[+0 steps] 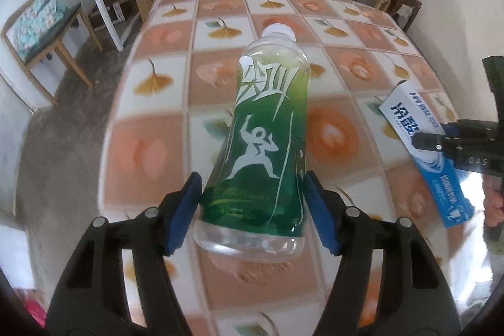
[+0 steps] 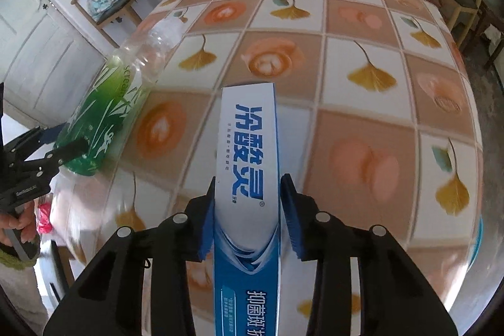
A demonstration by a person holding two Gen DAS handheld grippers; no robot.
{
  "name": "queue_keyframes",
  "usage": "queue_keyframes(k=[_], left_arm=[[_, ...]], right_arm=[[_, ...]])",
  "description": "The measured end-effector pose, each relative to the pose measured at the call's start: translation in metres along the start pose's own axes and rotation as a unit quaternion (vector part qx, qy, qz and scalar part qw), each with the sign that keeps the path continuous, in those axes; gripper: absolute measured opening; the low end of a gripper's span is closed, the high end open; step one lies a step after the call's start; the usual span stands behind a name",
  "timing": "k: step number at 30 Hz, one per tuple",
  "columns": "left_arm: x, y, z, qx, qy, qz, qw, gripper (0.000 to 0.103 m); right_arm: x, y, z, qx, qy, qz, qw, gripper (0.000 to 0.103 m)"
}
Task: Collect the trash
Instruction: 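Grasp the green drink bottle with the left tool while the right tool holds the toothpaste box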
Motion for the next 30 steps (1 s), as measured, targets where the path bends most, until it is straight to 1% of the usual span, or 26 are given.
queue_keyframes(k=[4, 9, 13, 15, 19, 23, 26, 27, 30], left_arm=[[0.013, 0.044, 0.02, 0.018, 0.029, 0.005, 0.9994, 0.062], [0.025, 0.089, 0.037, 0.052, 0.064, 0.007, 0.9966, 0.062], [0.033, 0.119, 0.055, 0.074, 0.104, -0.002, 0.9918, 0.062], [0.032, 0.128, 0.062, 0.084, 0.136, -0.018, 0.9869, 0.062], [0.029, 0.13, 0.065, 0.105, 0.176, -0.037, 0.9781, 0.063], [0.027, 0.121, 0.065, 0.118, 0.199, -0.044, 0.9717, 0.065], [0.027, 0.109, 0.072, 0.105, 0.204, -0.046, 0.9723, 0.068], [0.026, 0.103, 0.075, 0.099, 0.201, -0.046, 0.9735, 0.069], [0.018, 0.086, 0.08, 0.083, 0.186, -0.054, 0.9775, 0.07]], right_arm=[[0.009, 0.034, 0.008, 0.004, -0.016, 0.009, 1.0, 0.037], [0.016, 0.07, 0.009, 0.009, -0.018, 0.018, 1.0, 0.037], [0.02, 0.086, 0.011, 0.001, -0.032, 0.022, 0.999, 0.038], [0.021, 0.09, 0.013, -0.007, -0.043, 0.024, 0.999, 0.038], [0.021, 0.092, 0.014, -0.014, -0.052, 0.025, 0.998, 0.038], [0.021, 0.092, 0.014, -0.015, -0.054, 0.025, 0.998, 0.038], [0.021, 0.093, 0.014, -0.016, -0.056, 0.024, 0.998, 0.038], [0.021, 0.093, 0.015, -0.016, -0.056, 0.023, 0.998, 0.038], [0.021, 0.095, 0.016, -0.017, -0.059, 0.023, 0.998, 0.038]])
Point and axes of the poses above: each gripper's, at about its wrist camera, not at the fingertips, and x roughly against the way its jaws point, z to its right, y to its underside, the point moved 4 cm from there along -x, roughly the way its jaws point, and after that the axes turned 11 degrees about -z, right-handed, at the moved point
